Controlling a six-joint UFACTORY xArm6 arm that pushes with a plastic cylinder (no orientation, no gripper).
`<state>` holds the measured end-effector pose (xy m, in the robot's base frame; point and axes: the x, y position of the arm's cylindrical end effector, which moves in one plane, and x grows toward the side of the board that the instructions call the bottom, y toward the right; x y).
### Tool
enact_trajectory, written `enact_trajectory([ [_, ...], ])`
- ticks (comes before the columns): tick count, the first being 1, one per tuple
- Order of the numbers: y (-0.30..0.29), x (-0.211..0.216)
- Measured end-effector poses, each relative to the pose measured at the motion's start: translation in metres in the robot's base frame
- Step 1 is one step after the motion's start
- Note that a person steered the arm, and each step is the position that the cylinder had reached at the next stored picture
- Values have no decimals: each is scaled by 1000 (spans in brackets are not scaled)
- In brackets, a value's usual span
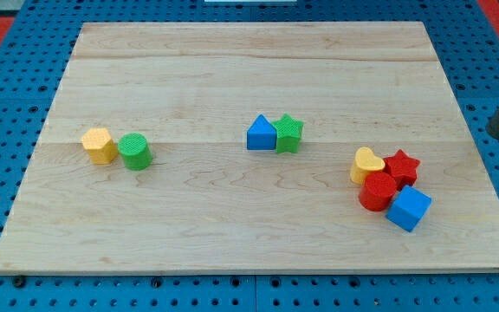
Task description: Push green star and blue triangle into yellow heart
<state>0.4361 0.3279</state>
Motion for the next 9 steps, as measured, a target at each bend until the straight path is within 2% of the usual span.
enact_trajectory([
  [2,-107,-29],
  [3,-138,-57],
  [4,-213,-77],
  [9,-247,-75],
])
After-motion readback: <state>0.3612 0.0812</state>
